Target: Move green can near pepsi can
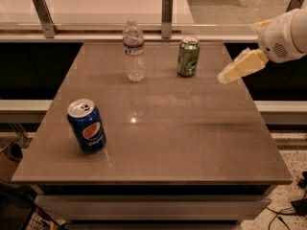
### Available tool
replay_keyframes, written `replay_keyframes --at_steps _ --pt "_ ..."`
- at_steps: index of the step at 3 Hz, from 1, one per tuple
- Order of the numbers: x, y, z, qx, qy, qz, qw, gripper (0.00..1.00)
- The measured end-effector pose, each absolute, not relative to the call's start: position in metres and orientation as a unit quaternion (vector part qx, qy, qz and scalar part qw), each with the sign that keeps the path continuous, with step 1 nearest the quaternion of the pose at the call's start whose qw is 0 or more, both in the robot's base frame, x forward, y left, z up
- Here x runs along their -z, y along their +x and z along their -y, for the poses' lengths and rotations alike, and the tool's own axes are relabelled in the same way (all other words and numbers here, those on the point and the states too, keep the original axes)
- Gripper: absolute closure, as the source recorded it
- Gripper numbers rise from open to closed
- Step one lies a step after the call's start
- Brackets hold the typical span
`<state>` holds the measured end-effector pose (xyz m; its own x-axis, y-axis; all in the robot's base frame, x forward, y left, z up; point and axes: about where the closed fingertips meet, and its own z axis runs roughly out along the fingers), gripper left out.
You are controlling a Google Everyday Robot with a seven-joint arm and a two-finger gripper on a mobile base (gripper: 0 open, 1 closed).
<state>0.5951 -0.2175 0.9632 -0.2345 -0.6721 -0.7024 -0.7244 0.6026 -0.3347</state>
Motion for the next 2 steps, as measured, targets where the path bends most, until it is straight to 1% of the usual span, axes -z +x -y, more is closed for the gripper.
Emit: replay_keyframes --at_steps 2 --pt "-0.952 0.659 0.196 -0.119 -0.399 -0.741 0.527 0.0"
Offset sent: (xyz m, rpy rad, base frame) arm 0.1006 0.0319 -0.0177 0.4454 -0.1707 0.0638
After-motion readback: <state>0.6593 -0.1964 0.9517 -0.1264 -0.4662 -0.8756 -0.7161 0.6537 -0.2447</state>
